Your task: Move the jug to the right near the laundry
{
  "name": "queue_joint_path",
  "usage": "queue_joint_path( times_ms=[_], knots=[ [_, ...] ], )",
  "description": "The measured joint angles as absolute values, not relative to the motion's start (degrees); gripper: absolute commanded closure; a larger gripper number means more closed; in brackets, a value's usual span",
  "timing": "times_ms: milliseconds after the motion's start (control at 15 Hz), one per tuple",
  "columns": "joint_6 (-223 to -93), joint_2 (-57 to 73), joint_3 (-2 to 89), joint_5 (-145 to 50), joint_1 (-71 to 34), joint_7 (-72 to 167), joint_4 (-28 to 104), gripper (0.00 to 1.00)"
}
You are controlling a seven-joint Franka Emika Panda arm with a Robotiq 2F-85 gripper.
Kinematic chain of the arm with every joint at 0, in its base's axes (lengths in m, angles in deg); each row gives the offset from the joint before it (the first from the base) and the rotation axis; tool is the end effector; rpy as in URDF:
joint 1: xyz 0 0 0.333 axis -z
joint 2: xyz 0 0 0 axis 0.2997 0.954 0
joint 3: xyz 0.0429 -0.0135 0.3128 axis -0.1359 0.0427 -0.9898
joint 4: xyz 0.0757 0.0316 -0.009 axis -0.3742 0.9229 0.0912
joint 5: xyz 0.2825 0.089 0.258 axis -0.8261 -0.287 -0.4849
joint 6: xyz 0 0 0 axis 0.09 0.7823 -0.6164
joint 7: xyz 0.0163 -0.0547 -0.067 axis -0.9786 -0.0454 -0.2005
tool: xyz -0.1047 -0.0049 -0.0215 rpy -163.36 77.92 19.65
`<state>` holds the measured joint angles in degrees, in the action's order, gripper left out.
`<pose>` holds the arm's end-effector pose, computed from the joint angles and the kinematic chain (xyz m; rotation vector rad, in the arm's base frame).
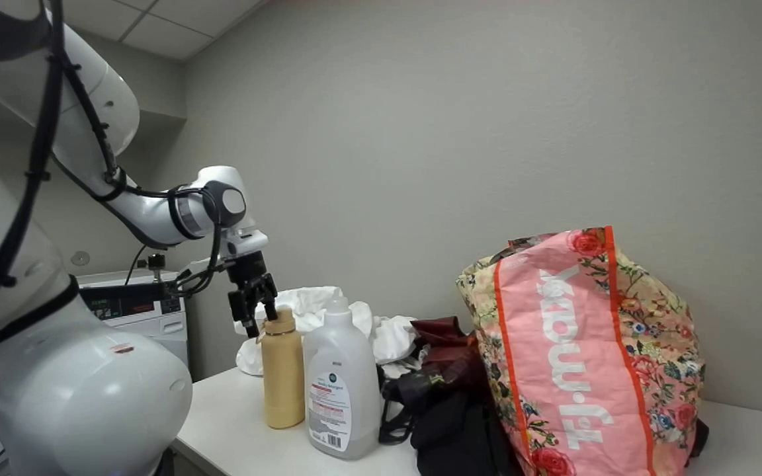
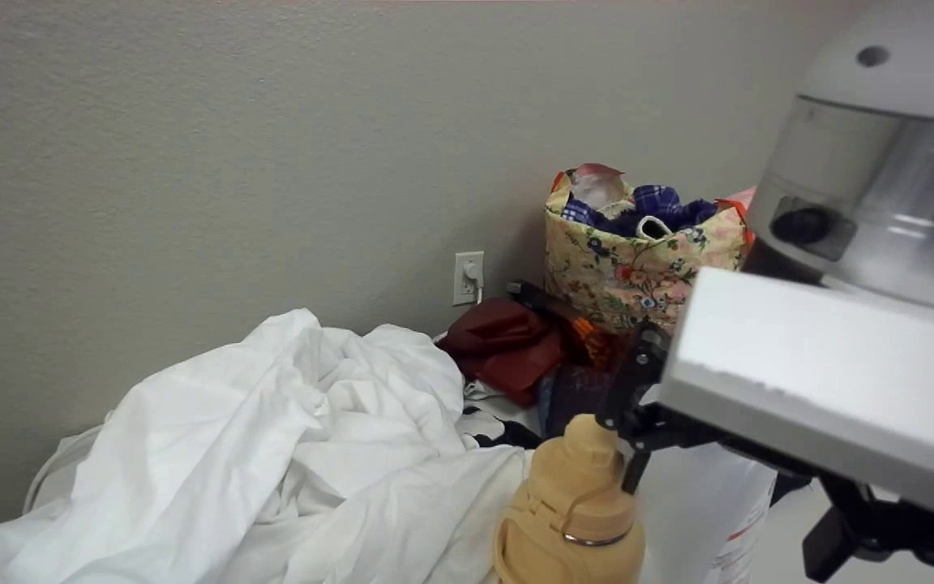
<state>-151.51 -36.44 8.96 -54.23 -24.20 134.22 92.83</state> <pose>0.3239 0.2500 0.4163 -2.7220 1.5249 -0.3462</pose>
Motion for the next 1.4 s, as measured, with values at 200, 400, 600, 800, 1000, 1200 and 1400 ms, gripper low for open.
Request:
queue_joint_path(
  times_ms=[200, 400, 600, 800, 1000, 1200, 1400],
  knots=[
    [-152.02, -33.25, 7.67, -48.8, -23.94, 142.25, 90.74, 0.0],
    [-152.02, -32.22, 8.58, -45.29, -23.91, 146.69, 89.39, 0.0],
    [-152.0, -32.2, 10.54, -43.9, -23.92, 147.75, 88.83, 0.0],
    [-151.83, -32.2, 12.36, -42.98, -23.91, 148.01, 88.76, 0.0],
    [-151.26, -32.19, 13.12, -42.25, -23.89, 149.26, 88.76, 0.0],
    [-150.72, -32.11, 13.16, -42.04, -23.91, 150.42, 88.76, 0.0],
    [-150.12, -31.76, 13.15, -41.99, -23.99, 150.93, 88.76, 0.0]
  ],
)
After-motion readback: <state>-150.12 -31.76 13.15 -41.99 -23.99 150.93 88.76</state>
